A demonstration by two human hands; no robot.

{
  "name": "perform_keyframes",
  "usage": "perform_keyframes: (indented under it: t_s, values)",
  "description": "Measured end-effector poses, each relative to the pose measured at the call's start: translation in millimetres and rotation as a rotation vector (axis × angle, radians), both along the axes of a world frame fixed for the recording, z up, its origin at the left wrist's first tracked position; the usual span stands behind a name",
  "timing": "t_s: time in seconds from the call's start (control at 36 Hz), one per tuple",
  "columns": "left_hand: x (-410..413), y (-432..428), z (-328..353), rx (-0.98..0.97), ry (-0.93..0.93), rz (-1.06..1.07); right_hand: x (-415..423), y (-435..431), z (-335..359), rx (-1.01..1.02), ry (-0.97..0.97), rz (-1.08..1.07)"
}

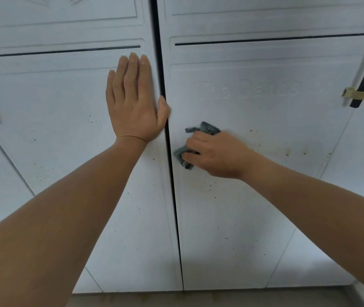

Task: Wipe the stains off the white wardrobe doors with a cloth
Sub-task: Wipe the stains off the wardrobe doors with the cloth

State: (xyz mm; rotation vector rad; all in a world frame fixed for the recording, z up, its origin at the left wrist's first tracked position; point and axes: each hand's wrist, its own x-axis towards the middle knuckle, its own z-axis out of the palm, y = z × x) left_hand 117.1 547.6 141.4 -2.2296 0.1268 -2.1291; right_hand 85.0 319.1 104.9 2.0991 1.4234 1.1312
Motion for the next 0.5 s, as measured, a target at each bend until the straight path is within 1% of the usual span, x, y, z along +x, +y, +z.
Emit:
perform_keyframes:
  t_s: [0.08, 0.11, 0.22, 0.25, 0.33, 0.36, 0.39, 0.44, 0.47, 0.5]
  values:
    - [0, 1, 0, -0.004, -0.010, 0.008, 2, -7, 0, 0.154, -0.003, -0.036]
    - [0, 0, 0, -0.003, -0.010, 0.008, 1, -7, -2, 0.168, -0.006, -0.040]
    - [0, 0, 0, -0.001, -0.012, 0.003, 3, -10, -4, 0.100, -0.020, -0.005]
    - [-1, 0, 0, 0.000, -0.013, 0.003, 4, -12, 0, 0.118, -0.025, -0.007]
    - [-1, 0, 0, 0.000, -0.007, 0.001, 4, -19, 8, 0.265, -0.030, -0.035]
    - [-1, 0, 0, -0.001, -0.006, 0.004, 3, -20, 7, 0.275, -0.034, -0.033]
    - [-1, 0, 0, -0.001, -0.005, 0.005, 3, -21, 4, 0.232, -0.036, -0.020]
    - [-1, 0, 0, 0.000, -0.010, 0.005, 3, -24, 0, 0.064, -0.031, 0.010]
    - [-1, 0, 0, 0.002, -0.014, 0.005, 4, -27, 1, 0.031, -0.029, 0.015]
    - [0, 0, 0, 0.001, -0.016, 0.005, 5, -30, 3, 0.057, -0.020, 0.003]
